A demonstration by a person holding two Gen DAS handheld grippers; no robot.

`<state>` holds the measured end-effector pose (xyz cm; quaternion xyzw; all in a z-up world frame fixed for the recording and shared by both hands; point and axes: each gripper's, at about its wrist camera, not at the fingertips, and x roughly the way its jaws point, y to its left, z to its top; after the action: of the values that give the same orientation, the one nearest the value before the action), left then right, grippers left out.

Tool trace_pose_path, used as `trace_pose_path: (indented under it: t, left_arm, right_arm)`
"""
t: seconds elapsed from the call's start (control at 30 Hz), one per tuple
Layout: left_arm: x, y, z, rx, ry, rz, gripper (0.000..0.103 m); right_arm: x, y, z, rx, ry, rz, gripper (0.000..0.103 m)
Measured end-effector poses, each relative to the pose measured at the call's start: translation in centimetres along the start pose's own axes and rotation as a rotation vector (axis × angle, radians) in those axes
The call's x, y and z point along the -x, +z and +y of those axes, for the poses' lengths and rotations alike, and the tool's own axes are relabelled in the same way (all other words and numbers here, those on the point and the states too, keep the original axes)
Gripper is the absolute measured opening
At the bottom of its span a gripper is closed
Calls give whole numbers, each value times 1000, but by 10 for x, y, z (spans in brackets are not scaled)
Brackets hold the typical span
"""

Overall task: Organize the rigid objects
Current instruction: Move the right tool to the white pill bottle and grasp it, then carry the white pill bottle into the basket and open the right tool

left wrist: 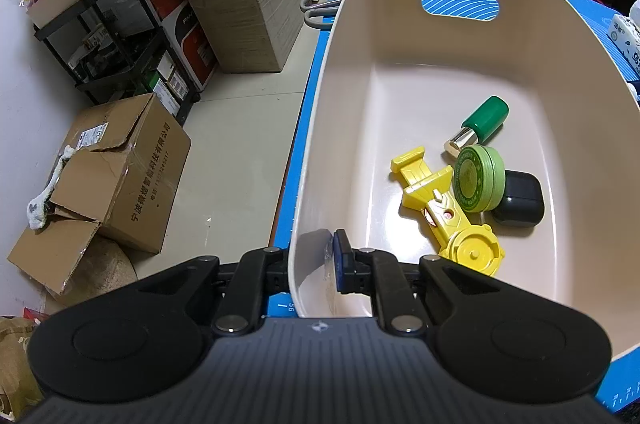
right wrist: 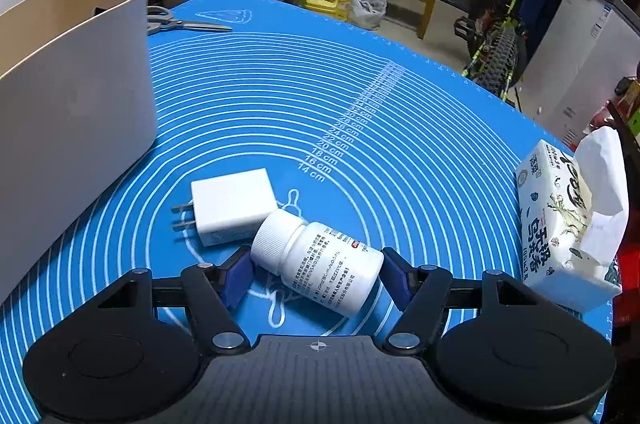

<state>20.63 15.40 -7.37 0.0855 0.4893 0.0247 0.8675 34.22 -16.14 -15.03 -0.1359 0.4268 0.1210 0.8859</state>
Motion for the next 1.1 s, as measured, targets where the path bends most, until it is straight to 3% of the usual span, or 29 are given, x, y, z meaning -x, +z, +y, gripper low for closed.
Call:
trace_pose_path:
  t: [0.3, 0.6, 0.83, 1.1]
  left_arm:
    - [0, 0, 0, -1, 1, 0, 17]
    - [0, 0, 0, 0, 1, 0, 17]
    - [0, 1, 0, -1, 1, -1, 17]
    - [0, 1, 0, -2, 1, 0, 17]
  right_arm:
    - [24, -5, -3, 3, -28, -67, 70]
    - [84, 22, 12, 11, 12, -250, 70]
    - [121, 52, 64, 101, 128, -352, 70]
    - [121, 68, 137, 198, 220, -304, 70]
